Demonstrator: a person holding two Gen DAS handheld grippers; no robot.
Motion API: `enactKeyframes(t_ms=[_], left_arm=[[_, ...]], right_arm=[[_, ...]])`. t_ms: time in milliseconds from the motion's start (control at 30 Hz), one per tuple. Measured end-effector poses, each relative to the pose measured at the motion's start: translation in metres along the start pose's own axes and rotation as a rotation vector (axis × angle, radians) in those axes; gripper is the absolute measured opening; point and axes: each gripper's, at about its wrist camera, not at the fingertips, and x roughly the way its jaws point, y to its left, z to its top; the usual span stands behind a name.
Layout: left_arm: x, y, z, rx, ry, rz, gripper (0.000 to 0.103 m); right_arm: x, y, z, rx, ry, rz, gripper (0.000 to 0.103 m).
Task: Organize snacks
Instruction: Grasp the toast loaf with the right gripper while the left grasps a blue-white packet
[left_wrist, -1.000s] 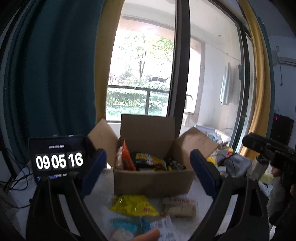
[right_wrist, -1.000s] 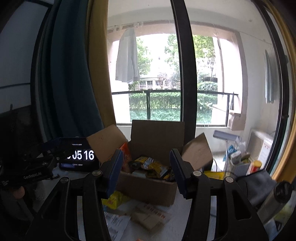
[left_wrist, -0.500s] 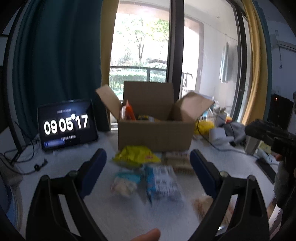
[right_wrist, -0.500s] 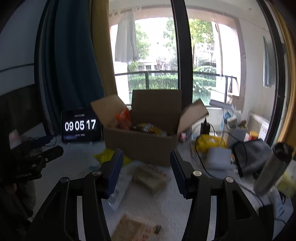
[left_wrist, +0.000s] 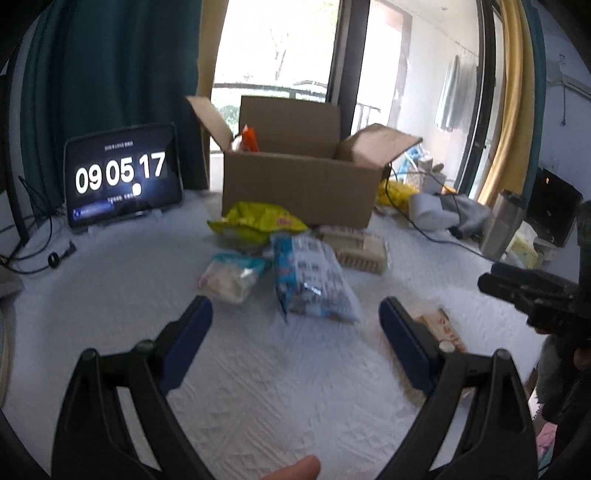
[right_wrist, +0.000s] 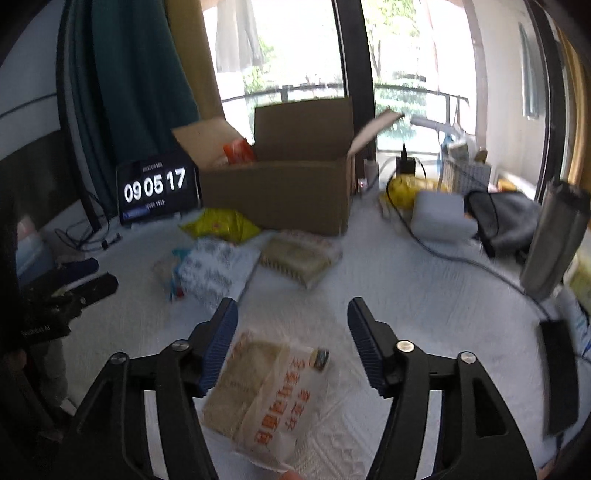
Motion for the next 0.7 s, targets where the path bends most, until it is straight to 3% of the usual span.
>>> enactKeyframes(t_ms=[300, 533, 700], left_arm=[[0.017, 0.004, -0.027, -0.020, 0.097, -0.017, 0.093], [0.018, 0.011, -0.031, -0.036, 0.105, -0.026, 0.093], [0.018, 0.017, -0.028, -0.037, 0.099, -0.023, 0.093]], right_arm=[[0.032, -0.005, -0.037, 0.089, 0.149, 0.025, 0.082], [0.058, -0.002, -0.055, 0.142, 0.251, 0.033, 0.084], [0.064, 0.010, -0.054, 0.154, 0.266, 0.009, 0.085]])
